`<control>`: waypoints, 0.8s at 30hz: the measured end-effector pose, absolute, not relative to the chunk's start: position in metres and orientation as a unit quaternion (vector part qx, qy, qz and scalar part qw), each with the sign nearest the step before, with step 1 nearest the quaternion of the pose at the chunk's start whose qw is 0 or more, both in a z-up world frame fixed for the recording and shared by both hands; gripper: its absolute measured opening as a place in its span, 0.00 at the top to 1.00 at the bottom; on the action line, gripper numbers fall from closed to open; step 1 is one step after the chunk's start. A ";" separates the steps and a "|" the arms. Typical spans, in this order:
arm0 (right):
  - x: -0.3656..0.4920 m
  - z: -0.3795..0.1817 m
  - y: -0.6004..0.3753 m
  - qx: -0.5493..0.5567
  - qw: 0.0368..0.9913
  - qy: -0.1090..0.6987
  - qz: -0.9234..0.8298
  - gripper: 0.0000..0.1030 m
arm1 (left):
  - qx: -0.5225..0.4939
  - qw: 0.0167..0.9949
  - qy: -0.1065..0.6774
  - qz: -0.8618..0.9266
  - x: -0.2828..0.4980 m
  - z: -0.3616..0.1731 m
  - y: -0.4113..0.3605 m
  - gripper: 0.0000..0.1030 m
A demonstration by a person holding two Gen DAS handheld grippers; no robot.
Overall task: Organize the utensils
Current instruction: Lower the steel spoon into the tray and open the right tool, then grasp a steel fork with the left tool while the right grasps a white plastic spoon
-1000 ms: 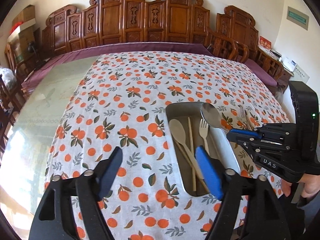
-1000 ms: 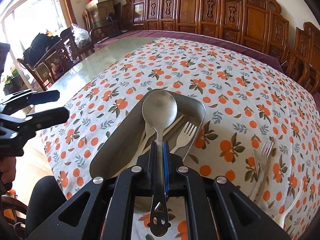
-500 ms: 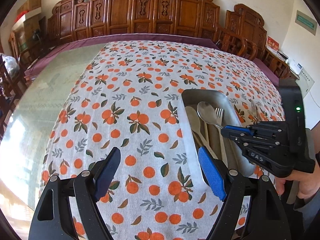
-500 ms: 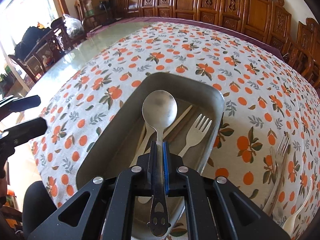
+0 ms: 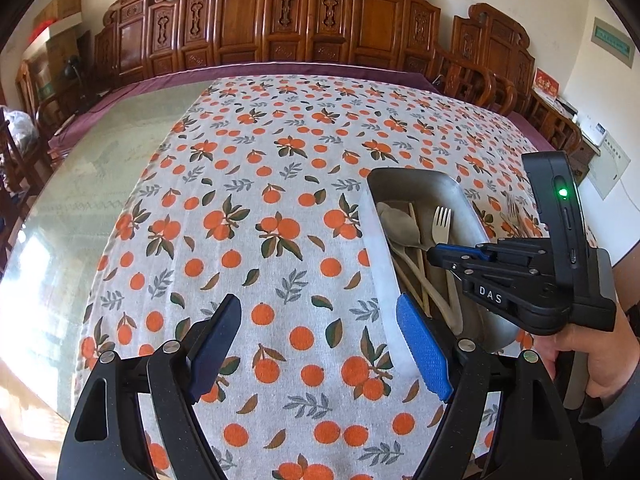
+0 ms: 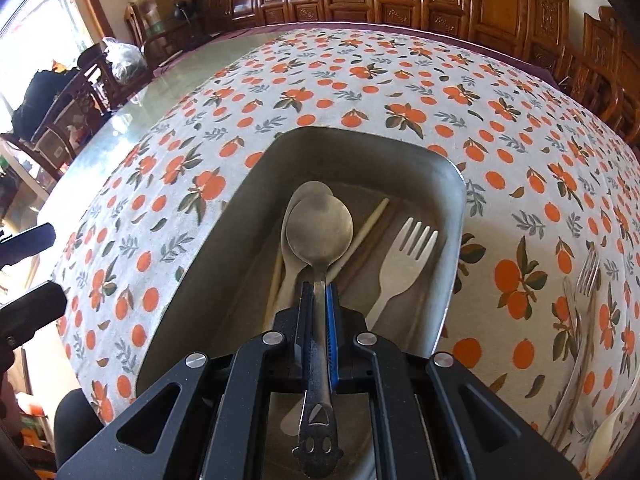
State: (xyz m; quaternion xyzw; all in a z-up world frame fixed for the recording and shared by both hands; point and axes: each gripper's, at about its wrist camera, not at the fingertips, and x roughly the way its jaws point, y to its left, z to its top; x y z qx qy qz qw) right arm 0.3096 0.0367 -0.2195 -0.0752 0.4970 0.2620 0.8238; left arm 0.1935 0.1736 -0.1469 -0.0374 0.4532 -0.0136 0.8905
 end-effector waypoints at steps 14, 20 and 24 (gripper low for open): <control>0.271 -0.170 -0.003 -0.076 0.852 0.426 0.293 0.92 | -0.025 0.903 0.428 -0.021 0.185 -0.127 0.153 0.26; 0.257 -0.153 -0.060 -0.066 0.869 0.402 0.279 0.92 | -0.016 0.911 0.412 -0.034 0.181 -0.113 0.126 0.26; 0.253 -0.149 -0.104 -0.066 0.882 0.390 0.257 0.92 | -0.009 0.911 0.408 -0.050 0.184 -0.108 0.101 0.26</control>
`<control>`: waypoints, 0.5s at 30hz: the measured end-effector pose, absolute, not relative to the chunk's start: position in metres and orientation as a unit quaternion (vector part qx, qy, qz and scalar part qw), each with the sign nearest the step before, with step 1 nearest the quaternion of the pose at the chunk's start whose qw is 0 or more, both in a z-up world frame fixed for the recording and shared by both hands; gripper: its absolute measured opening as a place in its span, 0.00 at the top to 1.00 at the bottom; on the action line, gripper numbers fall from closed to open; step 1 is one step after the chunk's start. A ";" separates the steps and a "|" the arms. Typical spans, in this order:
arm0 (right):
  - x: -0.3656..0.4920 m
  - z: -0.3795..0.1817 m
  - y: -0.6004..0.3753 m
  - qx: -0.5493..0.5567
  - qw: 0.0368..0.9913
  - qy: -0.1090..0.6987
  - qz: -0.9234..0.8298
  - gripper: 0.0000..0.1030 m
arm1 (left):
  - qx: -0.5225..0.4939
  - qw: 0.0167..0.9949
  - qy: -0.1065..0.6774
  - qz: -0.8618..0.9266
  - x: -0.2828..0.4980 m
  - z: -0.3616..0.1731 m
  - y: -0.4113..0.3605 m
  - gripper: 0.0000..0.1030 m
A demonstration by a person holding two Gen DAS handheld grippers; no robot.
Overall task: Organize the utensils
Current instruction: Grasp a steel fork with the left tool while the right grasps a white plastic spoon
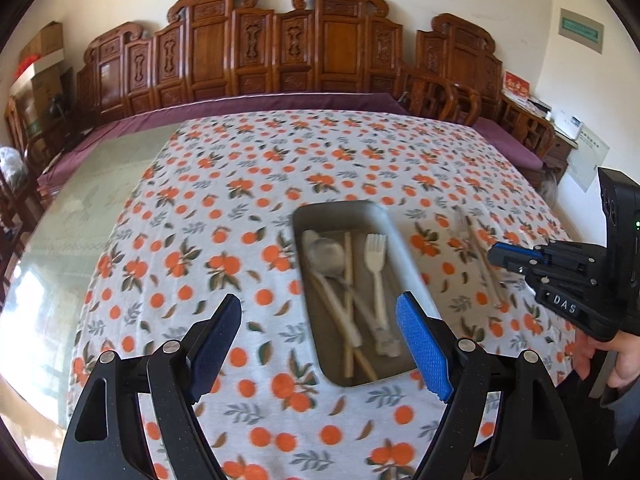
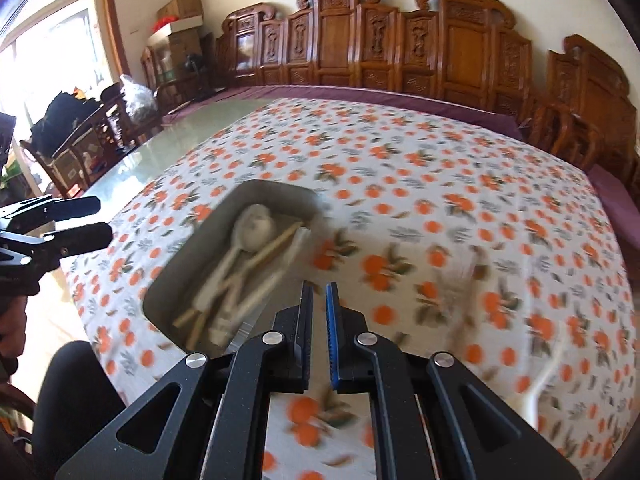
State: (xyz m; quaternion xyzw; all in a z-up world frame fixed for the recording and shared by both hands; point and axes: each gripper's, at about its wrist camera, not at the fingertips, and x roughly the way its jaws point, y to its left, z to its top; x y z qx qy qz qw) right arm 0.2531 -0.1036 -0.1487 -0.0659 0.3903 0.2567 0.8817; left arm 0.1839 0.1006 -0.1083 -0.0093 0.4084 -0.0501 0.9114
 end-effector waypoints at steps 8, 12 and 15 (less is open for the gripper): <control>0.255 -0.152 -0.185 -0.044 0.896 0.390 0.207 0.81 | -0.005 0.910 0.407 -0.075 0.193 -0.108 0.058 0.26; 0.252 -0.157 -0.221 -0.045 0.899 0.395 0.186 0.75 | -0.002 0.908 0.411 -0.087 0.201 -0.114 0.033 0.26; 0.251 -0.163 -0.245 -0.043 0.898 0.402 0.173 0.72 | 0.000 0.904 0.416 -0.095 0.206 -0.121 0.014 0.26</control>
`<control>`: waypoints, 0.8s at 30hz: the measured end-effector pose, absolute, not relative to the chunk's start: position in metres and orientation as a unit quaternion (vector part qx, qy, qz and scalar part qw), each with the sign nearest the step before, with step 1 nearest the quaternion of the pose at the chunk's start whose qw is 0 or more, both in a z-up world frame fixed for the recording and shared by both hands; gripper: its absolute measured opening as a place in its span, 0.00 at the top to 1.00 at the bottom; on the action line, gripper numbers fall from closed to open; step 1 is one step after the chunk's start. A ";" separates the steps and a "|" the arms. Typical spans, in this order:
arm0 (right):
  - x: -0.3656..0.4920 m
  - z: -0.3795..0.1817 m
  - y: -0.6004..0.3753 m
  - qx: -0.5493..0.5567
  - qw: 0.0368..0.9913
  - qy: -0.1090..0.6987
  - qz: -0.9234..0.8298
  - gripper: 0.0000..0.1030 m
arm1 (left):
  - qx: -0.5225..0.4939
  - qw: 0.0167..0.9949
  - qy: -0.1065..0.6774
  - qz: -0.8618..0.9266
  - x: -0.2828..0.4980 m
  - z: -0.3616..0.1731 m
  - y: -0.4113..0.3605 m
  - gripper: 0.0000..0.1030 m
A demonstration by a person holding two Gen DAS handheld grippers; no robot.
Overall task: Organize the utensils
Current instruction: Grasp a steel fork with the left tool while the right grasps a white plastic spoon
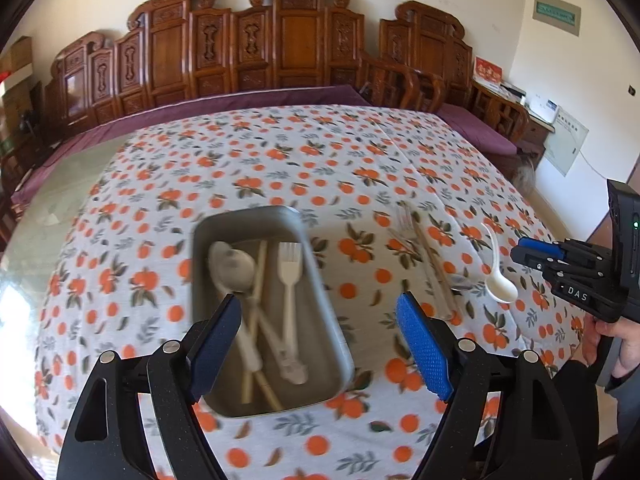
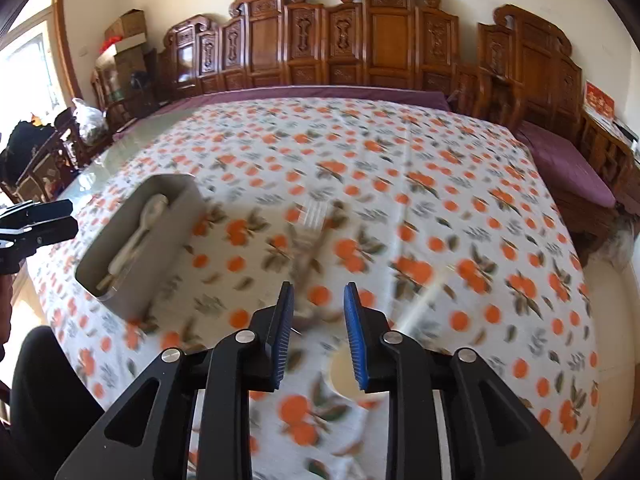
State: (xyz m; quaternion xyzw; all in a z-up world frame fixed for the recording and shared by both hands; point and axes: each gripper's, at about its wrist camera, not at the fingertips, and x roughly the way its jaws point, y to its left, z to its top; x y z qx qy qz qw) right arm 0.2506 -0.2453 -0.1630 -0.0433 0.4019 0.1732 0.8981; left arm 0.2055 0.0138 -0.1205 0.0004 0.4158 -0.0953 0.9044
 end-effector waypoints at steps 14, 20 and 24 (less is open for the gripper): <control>0.258 -0.190 -0.308 -0.017 0.893 0.429 0.136 0.72 | 0.017 0.886 0.443 -0.138 0.237 -0.151 -0.073 0.33; 0.262 -0.196 -0.313 -0.011 0.890 0.436 0.135 0.72 | 0.019 0.872 0.465 -0.151 0.265 -0.171 -0.100 0.49; 0.264 -0.202 -0.315 -0.010 0.887 0.441 0.134 0.72 | 0.023 0.859 0.487 -0.155 0.287 -0.191 -0.115 0.63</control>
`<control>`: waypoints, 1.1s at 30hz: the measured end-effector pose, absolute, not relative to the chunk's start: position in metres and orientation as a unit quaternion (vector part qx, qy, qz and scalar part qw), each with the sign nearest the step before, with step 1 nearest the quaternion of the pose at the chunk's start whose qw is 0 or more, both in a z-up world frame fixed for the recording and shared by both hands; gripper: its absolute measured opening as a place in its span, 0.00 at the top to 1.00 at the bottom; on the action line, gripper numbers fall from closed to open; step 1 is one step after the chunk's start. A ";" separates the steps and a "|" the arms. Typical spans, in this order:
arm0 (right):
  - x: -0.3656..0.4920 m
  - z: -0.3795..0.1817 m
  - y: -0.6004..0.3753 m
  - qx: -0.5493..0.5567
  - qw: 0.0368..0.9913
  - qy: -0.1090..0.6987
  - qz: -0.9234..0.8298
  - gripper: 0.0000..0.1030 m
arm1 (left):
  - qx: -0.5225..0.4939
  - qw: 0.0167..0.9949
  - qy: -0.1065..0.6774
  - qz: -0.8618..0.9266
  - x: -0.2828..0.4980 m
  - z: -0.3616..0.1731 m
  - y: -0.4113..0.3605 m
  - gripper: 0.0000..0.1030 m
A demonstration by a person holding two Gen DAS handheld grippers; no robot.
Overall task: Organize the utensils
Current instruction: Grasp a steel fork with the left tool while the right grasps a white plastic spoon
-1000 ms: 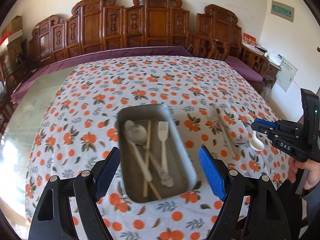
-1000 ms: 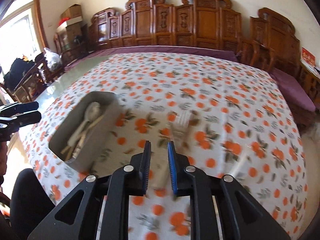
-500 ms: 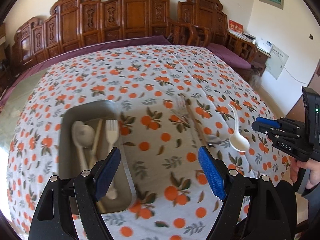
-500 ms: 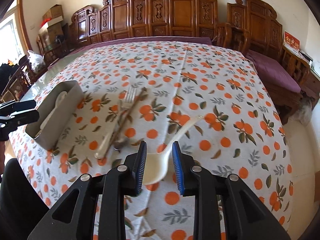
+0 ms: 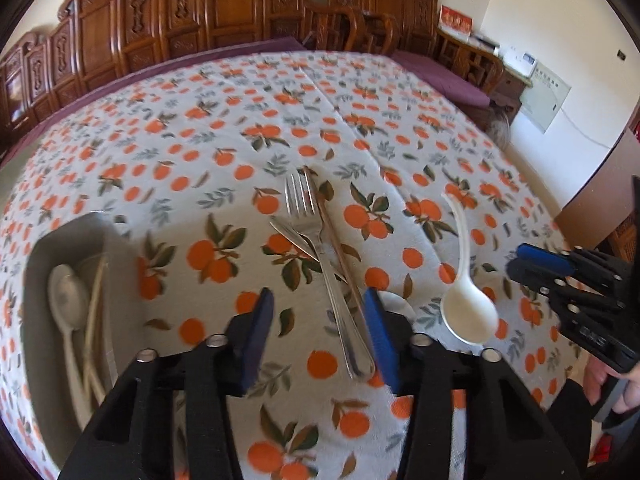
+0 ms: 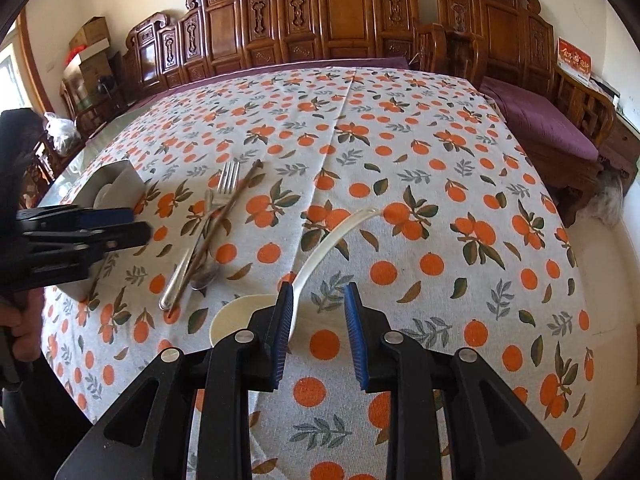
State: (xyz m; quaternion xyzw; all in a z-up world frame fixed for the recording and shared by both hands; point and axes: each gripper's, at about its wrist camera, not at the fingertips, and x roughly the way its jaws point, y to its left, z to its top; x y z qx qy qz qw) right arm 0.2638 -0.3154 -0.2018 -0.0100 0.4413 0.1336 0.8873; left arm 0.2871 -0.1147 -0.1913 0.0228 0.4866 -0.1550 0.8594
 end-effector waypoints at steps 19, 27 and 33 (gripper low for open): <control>0.268 -0.208 -0.323 0.016 0.884 0.449 0.134 0.72 | -0.018 0.839 0.527 -0.138 0.331 -0.228 -0.128 0.92; 0.270 -0.213 -0.321 0.012 0.881 0.454 0.132 0.72 | -0.003 0.844 0.517 -0.143 0.318 -0.219 -0.124 0.94; 0.271 -0.214 -0.319 0.016 0.880 0.456 0.135 0.72 | 0.000 0.851 0.502 -0.153 0.301 -0.203 -0.115 0.94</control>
